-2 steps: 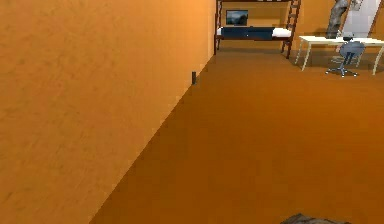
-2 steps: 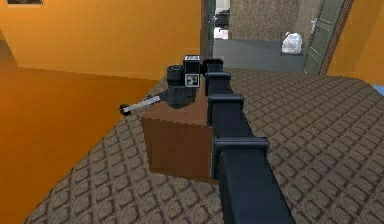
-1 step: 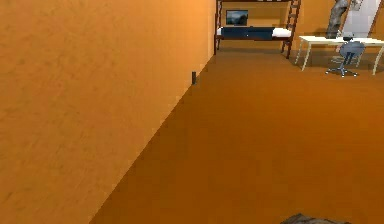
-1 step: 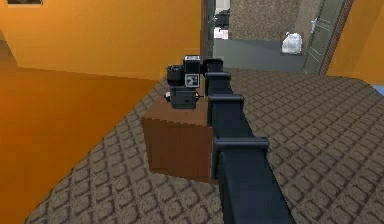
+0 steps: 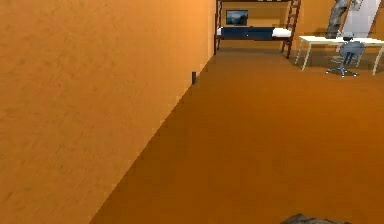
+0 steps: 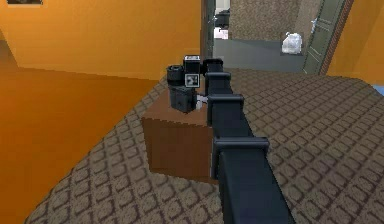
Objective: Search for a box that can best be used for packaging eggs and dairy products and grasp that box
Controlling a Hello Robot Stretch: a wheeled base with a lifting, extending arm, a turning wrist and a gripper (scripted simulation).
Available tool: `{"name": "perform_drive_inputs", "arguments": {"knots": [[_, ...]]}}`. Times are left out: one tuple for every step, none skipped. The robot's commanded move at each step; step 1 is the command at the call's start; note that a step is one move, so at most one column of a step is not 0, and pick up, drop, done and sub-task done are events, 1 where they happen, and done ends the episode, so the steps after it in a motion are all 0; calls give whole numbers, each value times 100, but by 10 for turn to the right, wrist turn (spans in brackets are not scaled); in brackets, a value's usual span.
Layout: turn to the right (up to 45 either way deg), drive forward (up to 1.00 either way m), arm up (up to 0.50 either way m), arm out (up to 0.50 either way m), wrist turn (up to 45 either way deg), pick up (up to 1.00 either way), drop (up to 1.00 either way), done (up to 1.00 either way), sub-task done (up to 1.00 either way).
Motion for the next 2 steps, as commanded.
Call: {"name": "perform_drive_inputs", "arguments": {"knots": [[0, 0, -8, 0, 0, 0, 0, 0, 0], [0, 0, 0, 0, 0, 100, 0, 0, 0]]}}
